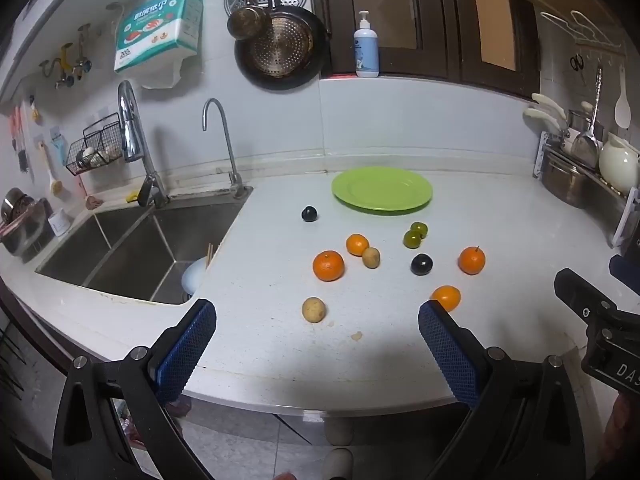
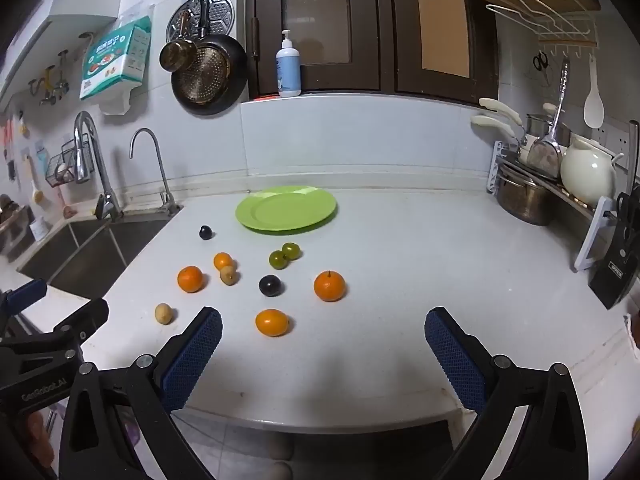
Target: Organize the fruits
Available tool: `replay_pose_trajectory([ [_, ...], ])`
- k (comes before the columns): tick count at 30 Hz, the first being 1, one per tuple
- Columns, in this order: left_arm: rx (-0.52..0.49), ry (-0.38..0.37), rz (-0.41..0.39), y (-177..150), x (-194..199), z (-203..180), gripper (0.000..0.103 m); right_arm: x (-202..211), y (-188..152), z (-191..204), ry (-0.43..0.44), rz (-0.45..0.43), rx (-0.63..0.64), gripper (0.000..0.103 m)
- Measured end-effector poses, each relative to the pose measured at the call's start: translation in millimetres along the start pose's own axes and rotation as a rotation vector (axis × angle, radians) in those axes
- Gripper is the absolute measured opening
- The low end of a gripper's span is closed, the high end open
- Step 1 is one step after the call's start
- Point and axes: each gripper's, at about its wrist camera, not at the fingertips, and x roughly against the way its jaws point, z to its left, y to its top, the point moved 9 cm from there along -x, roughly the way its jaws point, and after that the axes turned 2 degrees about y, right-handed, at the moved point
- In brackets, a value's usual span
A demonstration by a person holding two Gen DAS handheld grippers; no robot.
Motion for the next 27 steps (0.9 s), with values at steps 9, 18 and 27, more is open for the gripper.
replay_pose_trajectory([
  [9,0.012,0.000,-0.010,-0.4,1.8,-2.1,0.103,3.5,-1.2,-2.4,-0.001,0.011,0.003,0.102],
  [18,0.013,-0.004,-0.023,1.9,5.3,-3.6,0.103,1.5,-2.2,-1.9,-0.002,0.010,0.005,0.102],
  [27,0.012,-0.002,-0.024,4.3,5.3,-3.0,0.103,-0.9,-0.6,-3.3,0.005,0.007,0.004,0.102],
])
